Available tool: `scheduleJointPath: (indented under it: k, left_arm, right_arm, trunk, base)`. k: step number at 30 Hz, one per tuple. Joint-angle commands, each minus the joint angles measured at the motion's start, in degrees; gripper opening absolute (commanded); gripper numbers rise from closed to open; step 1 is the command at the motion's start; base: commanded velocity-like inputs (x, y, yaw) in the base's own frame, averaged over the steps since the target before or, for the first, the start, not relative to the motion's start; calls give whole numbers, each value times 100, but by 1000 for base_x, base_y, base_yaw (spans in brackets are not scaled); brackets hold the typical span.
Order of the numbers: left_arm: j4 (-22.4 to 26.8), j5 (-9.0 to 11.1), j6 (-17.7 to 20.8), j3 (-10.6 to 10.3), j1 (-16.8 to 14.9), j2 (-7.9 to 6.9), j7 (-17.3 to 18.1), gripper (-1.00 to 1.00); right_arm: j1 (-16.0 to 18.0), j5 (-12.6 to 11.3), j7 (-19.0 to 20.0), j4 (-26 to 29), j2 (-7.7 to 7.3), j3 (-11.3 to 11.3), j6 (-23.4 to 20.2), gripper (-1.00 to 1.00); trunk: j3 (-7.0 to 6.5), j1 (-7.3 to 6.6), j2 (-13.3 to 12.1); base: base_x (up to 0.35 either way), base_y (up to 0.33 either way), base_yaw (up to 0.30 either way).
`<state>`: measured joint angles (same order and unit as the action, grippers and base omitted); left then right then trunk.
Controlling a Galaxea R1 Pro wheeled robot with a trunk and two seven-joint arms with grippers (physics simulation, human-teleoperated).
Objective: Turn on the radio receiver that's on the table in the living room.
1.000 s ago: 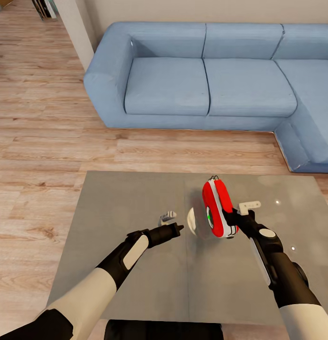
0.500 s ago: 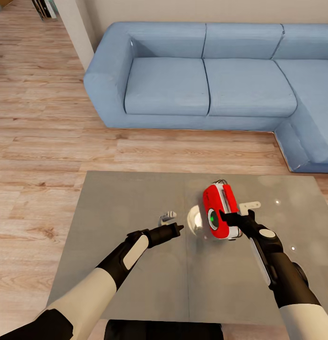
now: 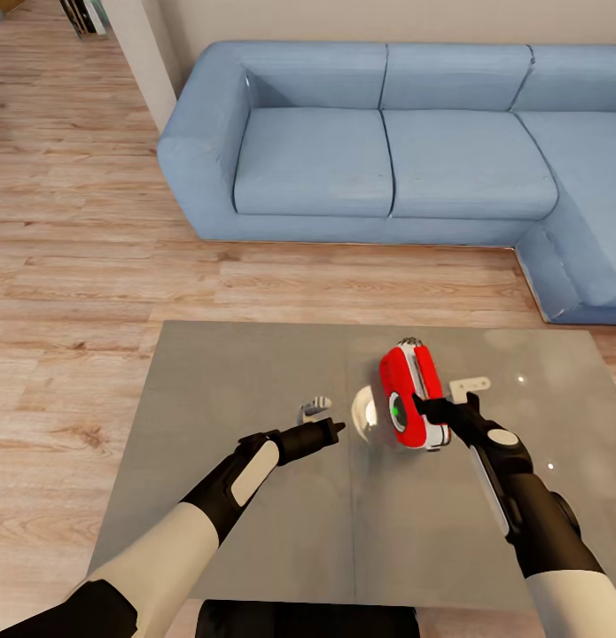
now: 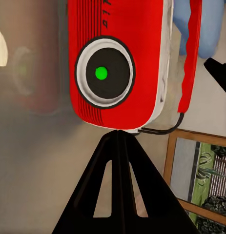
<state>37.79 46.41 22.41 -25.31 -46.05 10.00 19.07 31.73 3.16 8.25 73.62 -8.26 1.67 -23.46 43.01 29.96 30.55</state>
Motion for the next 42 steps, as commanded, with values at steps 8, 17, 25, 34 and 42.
scheduleJointPath:
  k: [8, 17, 25, 34, 42]
  left_arm:
    - [0, -4, 0, -2, 0, 0, 0, -100]
    - [13, -41, -2, -8, 0, 0, 0, -100]
    - [247, -60, 1, -29, 0, 0, 7, -100]
    - [486, -102, 1, -411, 0, 0, -73, -100]
    - [494, -118, -3, -438, 0, 0, -119, -100]
  right_arm:
    - [0, 19, 10, 421, -28, 0, -215, 100]
    - [0, 25, 63, 1472, -61, 13, -1893, 100]
    - [-8, 20, 80, 1608, -173, 26, -2421, 100]
    - [-9, 25, 81, 1616, -210, 35, -2572, 100]
    - [-75, 25, 81, 1620, -213, 110, -2575, 100]
  trunk:
    - [0, 0, 0]
    - [0, 0, 0]
    - [0, 0, 0]
    - [0, 0, 0]
    - [-1, 0, 0]
  base:
    - [0, 0, 0]
    - [0, 0, 0]
    - [0, 0, 0]
    - [0, 0, 0]
    - [0, 0, 0]
